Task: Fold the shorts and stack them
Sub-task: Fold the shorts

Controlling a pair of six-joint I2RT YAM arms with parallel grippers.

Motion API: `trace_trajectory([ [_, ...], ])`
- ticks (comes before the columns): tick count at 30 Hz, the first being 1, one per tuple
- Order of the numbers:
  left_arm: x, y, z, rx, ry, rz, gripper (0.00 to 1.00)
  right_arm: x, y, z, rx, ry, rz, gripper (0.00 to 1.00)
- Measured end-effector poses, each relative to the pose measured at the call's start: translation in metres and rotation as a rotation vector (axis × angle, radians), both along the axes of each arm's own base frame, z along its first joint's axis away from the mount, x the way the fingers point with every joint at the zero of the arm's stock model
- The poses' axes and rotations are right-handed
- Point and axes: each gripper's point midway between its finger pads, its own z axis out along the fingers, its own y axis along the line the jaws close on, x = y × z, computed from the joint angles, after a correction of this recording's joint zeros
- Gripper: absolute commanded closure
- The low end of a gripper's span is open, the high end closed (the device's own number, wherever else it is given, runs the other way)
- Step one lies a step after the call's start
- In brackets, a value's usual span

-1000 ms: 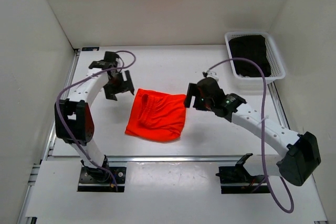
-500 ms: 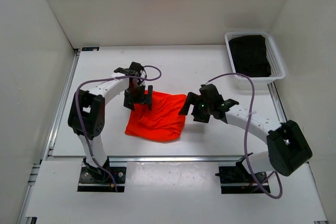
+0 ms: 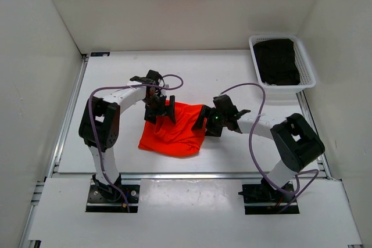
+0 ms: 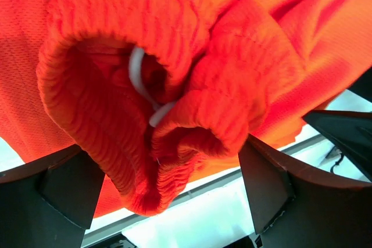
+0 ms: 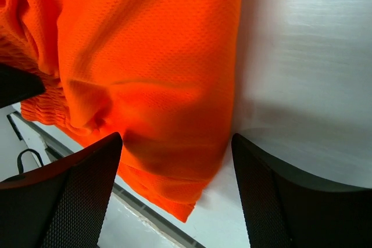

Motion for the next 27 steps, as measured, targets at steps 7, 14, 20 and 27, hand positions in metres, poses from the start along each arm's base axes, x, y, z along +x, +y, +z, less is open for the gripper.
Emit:
trace_trajectory([
  [7, 0.003, -0.004, 0.012, -0.031, -0.033, 0.003, 0.00, 0.000, 0.007, 0.001, 0.017, -0.011, 0.017, 0.19],
  [14, 0.000, -0.016, -0.002, -0.017, -0.002, -0.023, 0.58, 0.000, 0.007, -0.002, 0.014, -0.005, 0.014, 0.38],
  [20, 0.005, -0.034, 0.007, -0.056, -0.017, -0.043, 0.90, -0.004, -0.004, -0.013, -0.054, 0.021, -0.001, 1.00],
  [27, -0.001, -0.050, 0.037, -0.120, -0.045, -0.049, 0.90, -0.002, -0.030, 0.015, -0.180, -0.059, 0.008, 1.00],
])
